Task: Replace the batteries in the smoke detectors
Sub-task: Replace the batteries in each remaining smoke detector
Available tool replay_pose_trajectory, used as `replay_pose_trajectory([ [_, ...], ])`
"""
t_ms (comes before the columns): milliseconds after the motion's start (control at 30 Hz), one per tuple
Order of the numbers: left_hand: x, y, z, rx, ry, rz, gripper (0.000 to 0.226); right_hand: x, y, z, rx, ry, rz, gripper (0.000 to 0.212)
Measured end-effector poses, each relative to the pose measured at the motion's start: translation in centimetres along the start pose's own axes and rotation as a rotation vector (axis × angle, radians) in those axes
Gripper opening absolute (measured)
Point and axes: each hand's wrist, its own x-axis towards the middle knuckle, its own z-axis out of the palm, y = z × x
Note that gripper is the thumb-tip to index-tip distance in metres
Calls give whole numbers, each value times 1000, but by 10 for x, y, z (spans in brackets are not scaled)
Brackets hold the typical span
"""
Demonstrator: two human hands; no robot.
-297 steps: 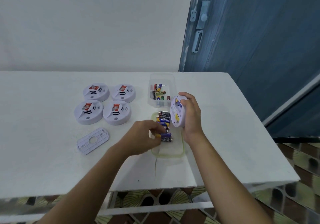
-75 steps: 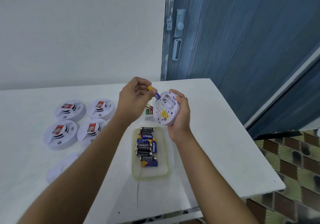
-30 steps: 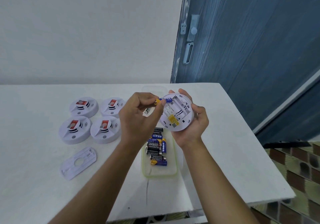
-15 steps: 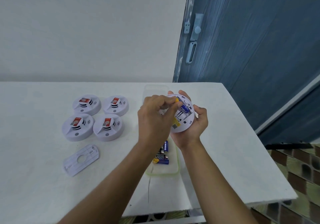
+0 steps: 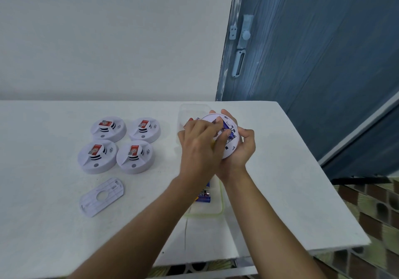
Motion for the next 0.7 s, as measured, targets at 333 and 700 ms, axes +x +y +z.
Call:
replay_pose_trajectory([
  [333, 12, -13, -11, -108, -447, 25, 35, 11, -18, -14, -331, 153, -70, 39],
  [700, 91, -81, 27, 184, -539, -251, 29, 27, -31, -24, -439, 377, 0, 31],
])
